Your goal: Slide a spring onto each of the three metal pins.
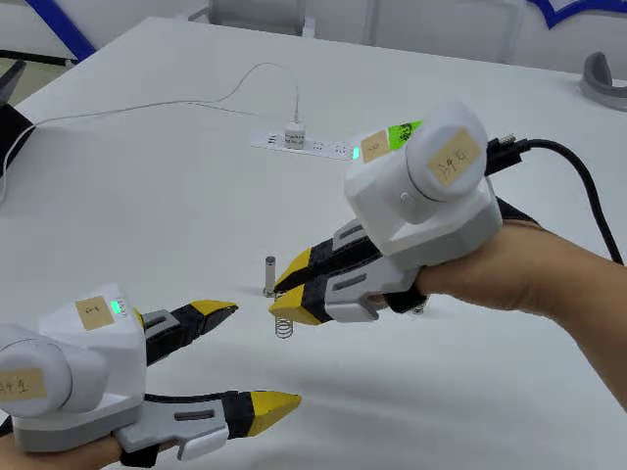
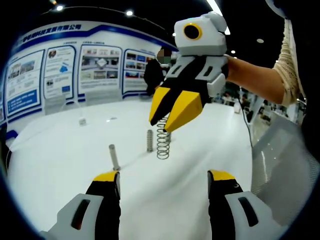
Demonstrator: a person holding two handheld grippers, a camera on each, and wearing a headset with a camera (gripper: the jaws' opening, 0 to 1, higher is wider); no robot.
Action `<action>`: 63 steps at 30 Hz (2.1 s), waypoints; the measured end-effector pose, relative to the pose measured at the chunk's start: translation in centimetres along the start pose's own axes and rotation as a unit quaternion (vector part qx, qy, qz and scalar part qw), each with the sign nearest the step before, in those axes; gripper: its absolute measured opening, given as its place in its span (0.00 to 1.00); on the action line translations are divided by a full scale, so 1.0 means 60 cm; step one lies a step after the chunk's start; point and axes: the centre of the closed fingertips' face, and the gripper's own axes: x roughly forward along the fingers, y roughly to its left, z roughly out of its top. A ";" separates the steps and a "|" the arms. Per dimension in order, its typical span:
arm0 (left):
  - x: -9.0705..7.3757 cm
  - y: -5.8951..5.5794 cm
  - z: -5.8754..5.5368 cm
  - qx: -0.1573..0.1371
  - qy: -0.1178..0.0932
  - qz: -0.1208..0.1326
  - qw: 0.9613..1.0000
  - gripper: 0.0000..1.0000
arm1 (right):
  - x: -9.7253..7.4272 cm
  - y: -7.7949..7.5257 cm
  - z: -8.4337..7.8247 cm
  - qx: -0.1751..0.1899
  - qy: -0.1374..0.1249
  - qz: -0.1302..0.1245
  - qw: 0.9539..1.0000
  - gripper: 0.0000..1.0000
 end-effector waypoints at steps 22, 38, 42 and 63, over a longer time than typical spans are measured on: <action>-0.005 0.006 -0.008 -0.007 0.001 0.005 1.000 0.75 | 0.012 -0.115 0.027 0.032 -0.041 -0.103 0.993 0.12; -0.007 0.012 -0.010 -0.008 -0.001 0.009 1.000 0.74 | 0.046 -0.150 0.013 0.053 -0.034 -0.111 0.992 0.12; -0.007 0.015 -0.009 -0.008 -0.003 0.012 1.000 0.74 | 0.053 -0.153 0.008 0.056 -0.034 -0.111 0.992 0.12; -0.007 0.018 -0.009 -0.011 -0.006 0.007 1.000 0.70 | 0.066 -0.151 -0.006 0.064 -0.025 -0.108 0.992 0.12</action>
